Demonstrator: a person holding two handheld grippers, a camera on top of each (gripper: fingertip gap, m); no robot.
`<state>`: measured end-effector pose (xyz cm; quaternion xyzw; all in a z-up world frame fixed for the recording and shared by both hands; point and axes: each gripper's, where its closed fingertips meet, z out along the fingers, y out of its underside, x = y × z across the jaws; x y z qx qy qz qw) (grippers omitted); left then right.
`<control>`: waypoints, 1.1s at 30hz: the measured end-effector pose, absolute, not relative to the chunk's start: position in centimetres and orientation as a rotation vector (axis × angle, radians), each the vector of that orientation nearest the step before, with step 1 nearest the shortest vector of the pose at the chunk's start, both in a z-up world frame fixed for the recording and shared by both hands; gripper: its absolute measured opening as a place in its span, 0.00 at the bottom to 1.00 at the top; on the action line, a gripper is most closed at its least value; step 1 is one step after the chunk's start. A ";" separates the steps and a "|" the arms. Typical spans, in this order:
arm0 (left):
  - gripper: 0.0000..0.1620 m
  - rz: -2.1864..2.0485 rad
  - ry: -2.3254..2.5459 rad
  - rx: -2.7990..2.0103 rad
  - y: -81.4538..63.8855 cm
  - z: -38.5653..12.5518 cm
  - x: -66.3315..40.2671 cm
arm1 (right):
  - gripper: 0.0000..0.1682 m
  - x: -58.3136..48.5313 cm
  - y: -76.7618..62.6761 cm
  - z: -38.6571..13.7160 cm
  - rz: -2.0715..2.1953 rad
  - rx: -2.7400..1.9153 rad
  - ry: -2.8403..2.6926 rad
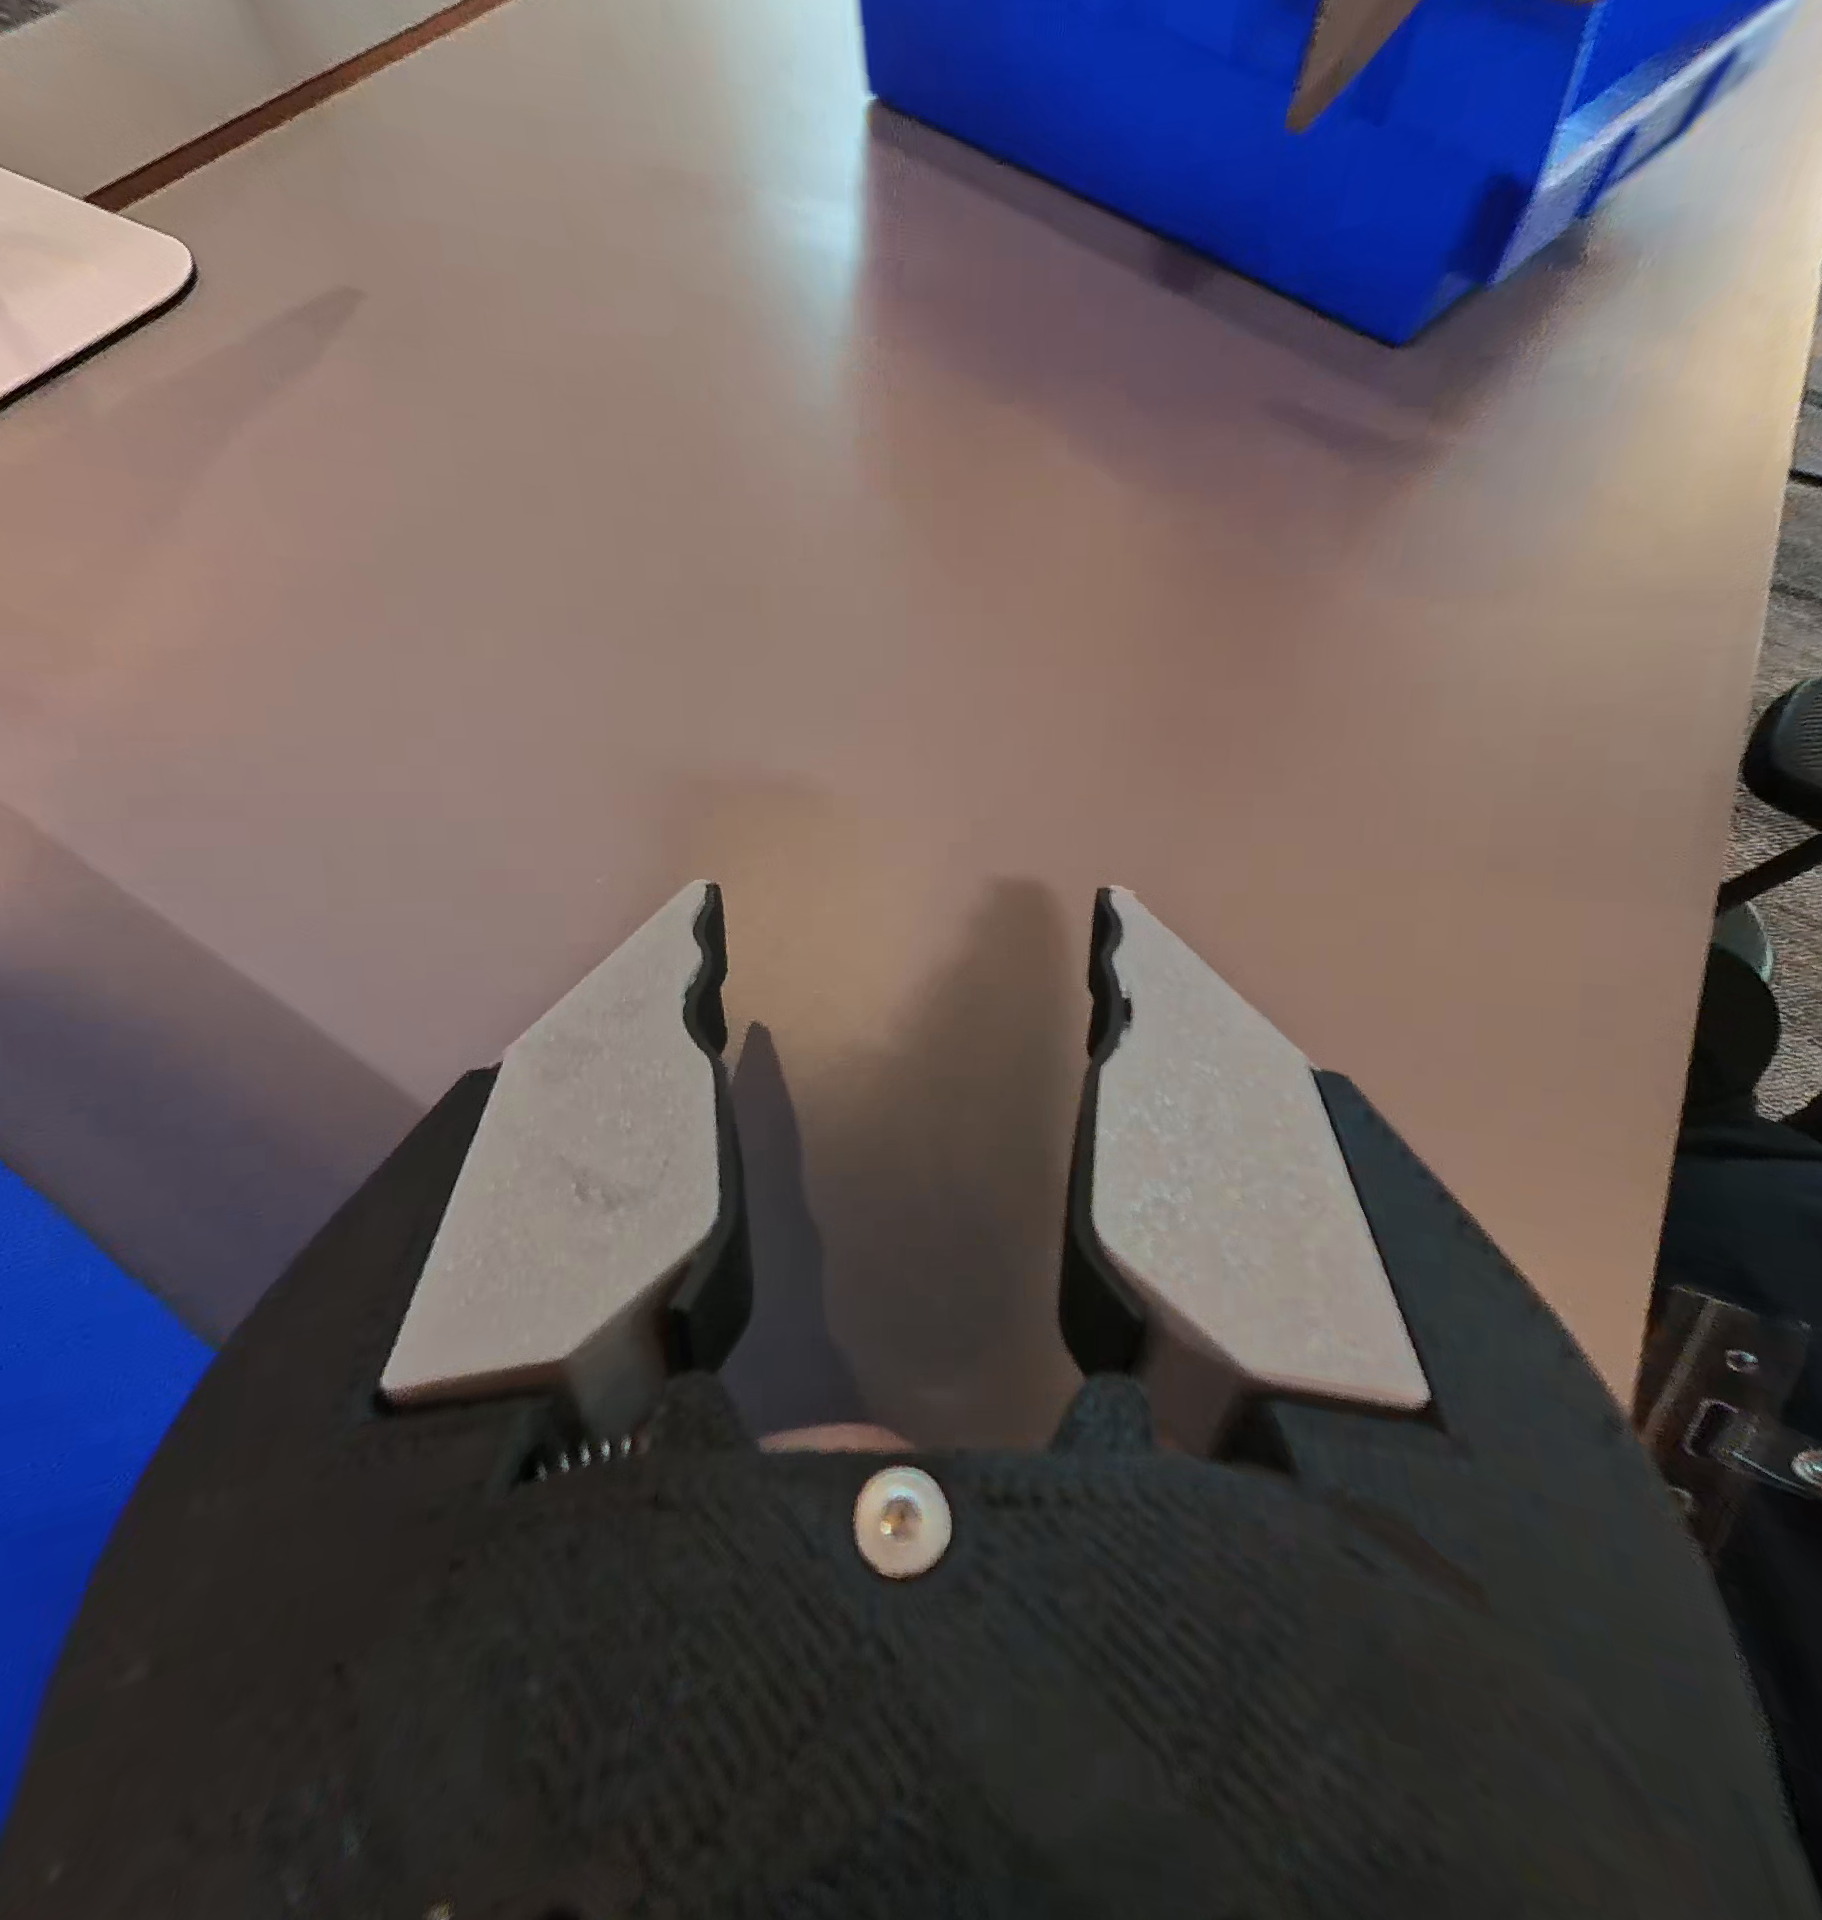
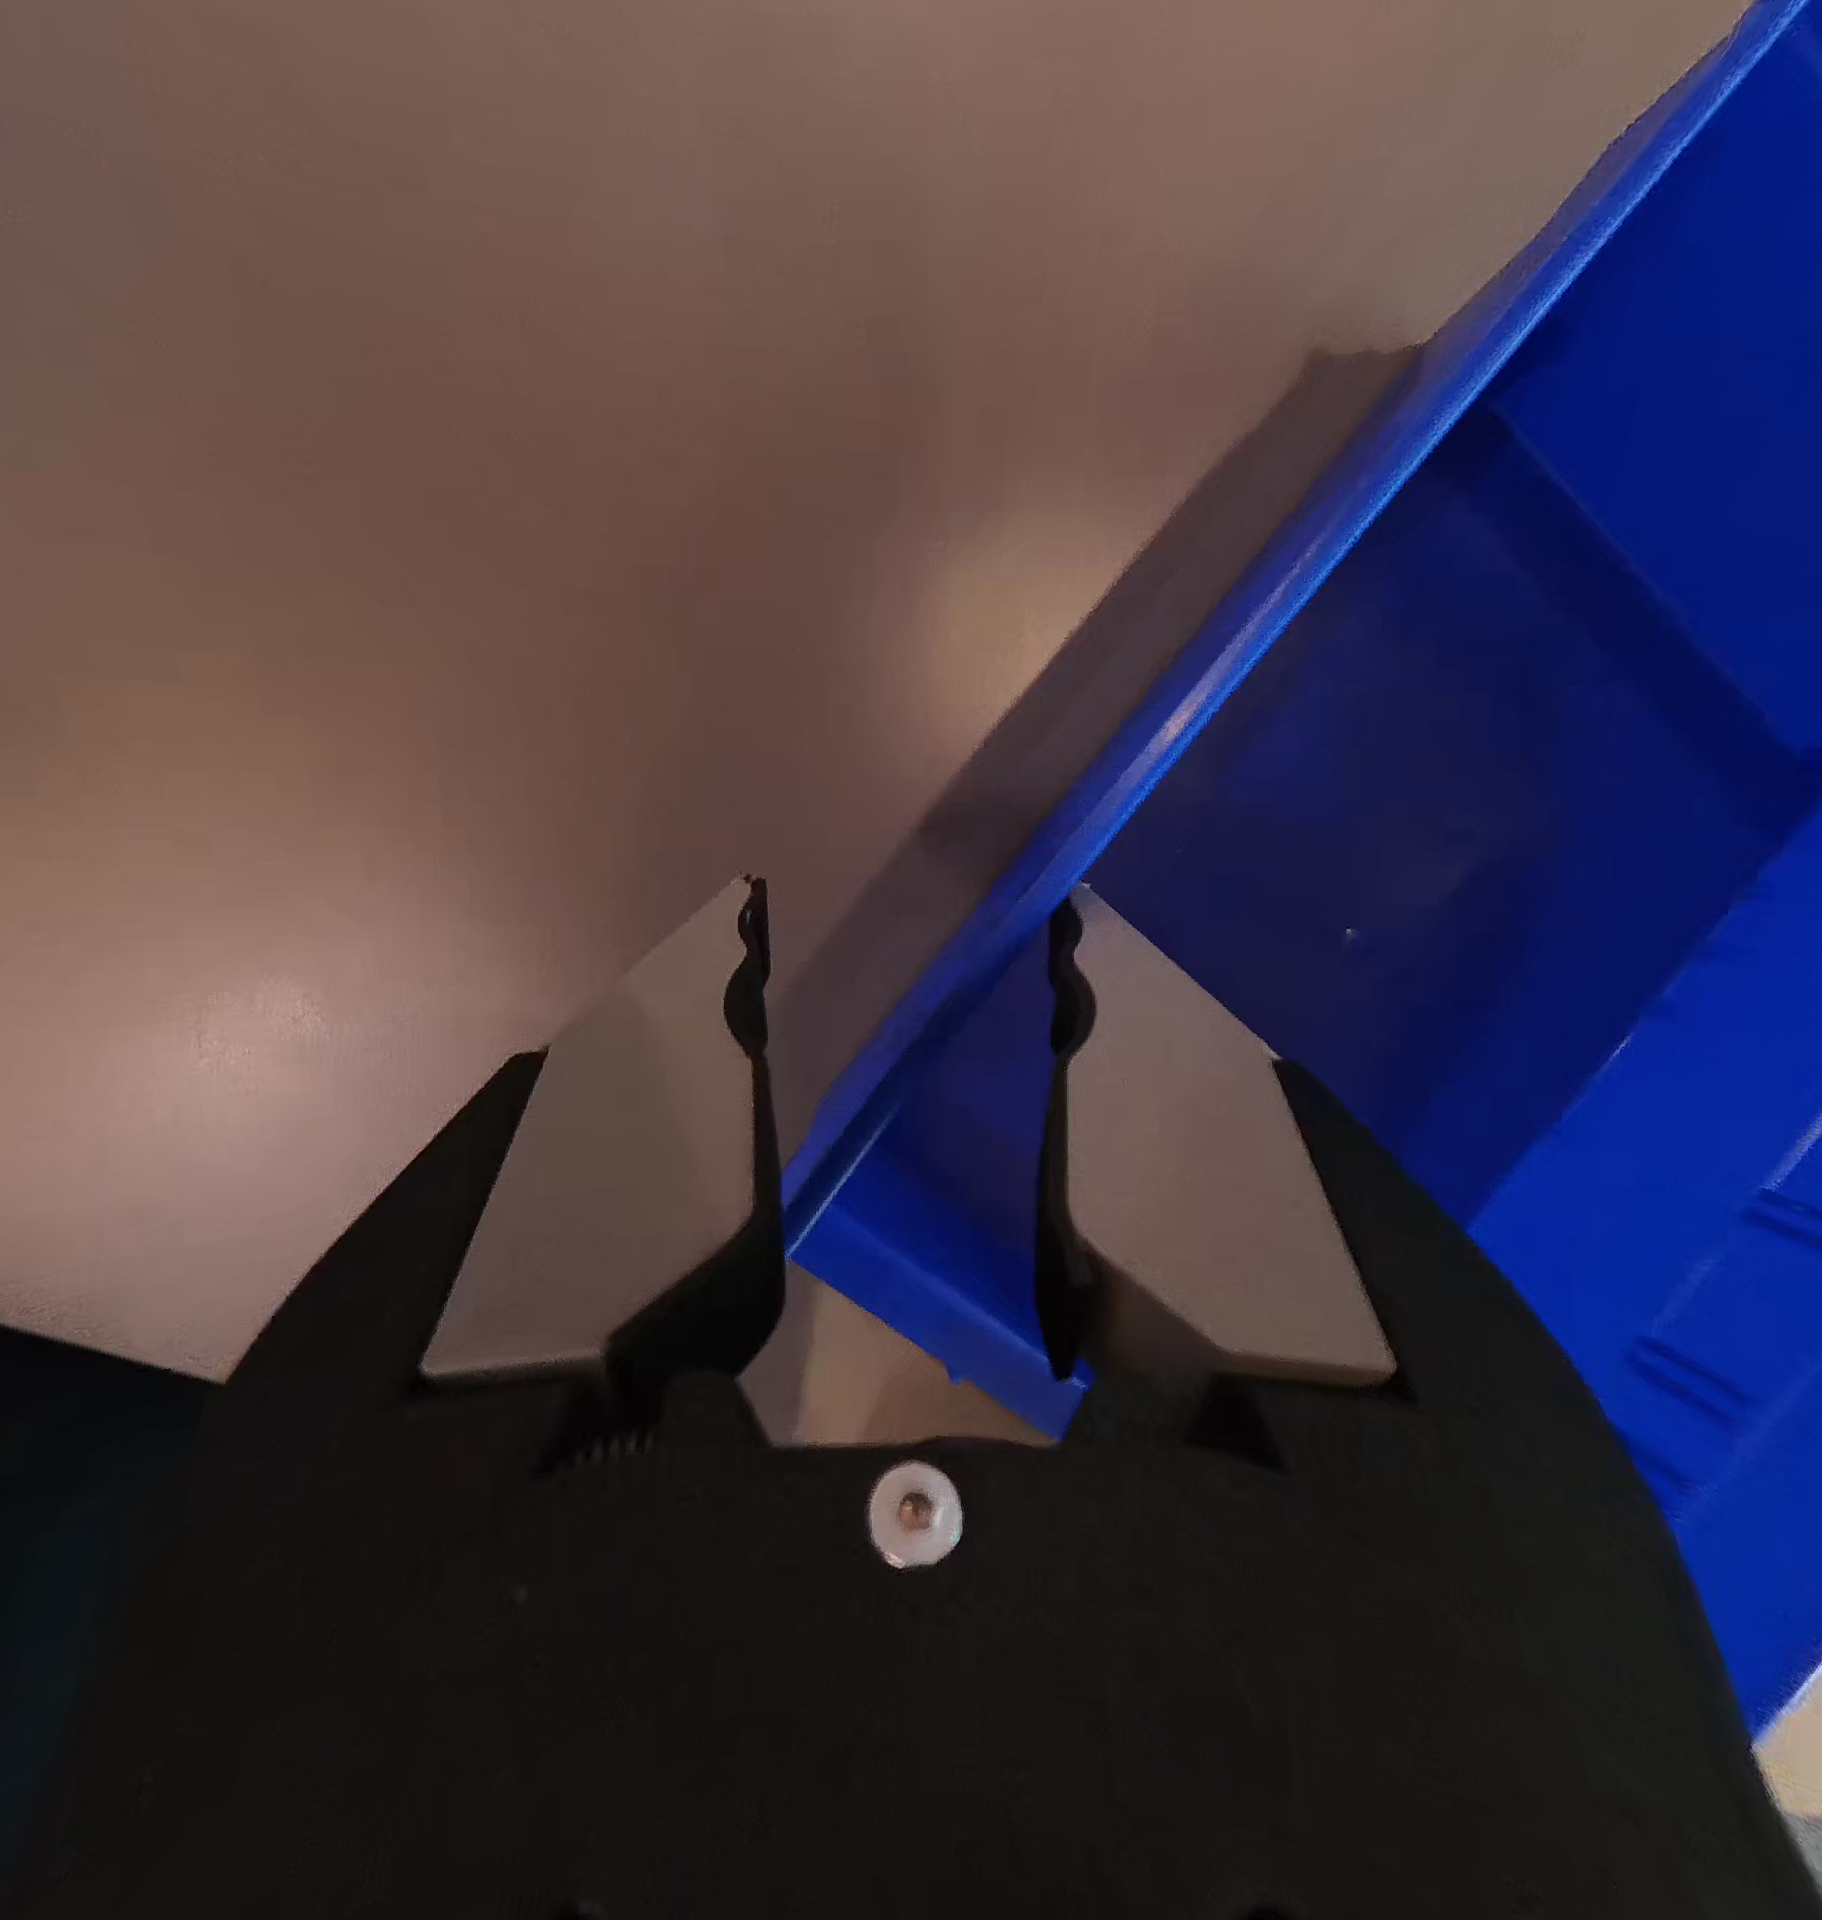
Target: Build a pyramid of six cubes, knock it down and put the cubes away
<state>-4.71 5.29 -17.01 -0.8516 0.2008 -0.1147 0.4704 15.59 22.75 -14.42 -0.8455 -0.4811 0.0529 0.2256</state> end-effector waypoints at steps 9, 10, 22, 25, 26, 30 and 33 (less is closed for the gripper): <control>0.44 -0.227 0.459 -2.097 5.3 -17.3 -5.7 | 0.22 12.2 26.5 -13.1 0.205 -2.301 -1.332; 0.44 -0.220 0.440 -2.098 5.5 -17.3 -6.0 | 0.25 11.6 26.4 -12.0 0.231 -2.263 -1.276; 0.45 0.096 0.172 -1.971 12.9 -13.3 -6.9 | 0.38 -1.8 18.2 -8.2 0.281 -1.585 -1.160; 0.45 0.258 0.056 -1.889 15.6 -11.7 -9.3 | 0.41 -4.2 19.6 -8.4 0.273 -1.549 -1.038; 0.45 0.285 0.028 -1.863 16.2 -11.4 -9.8 | 0.41 -4.8 20.1 -8.6 0.275 -1.549 -1.005; 0.46 0.321 -0.043 -1.802 17.5 -11.4 -11.3 | 0.42 -5.7 21.6 -10.1 0.311 -1.541 -0.906; 0.48 0.366 -0.028 -1.817 17.7 -12.2 -12.1 | 0.44 -5.7 21.7 -11.2 0.339 -1.591 -0.909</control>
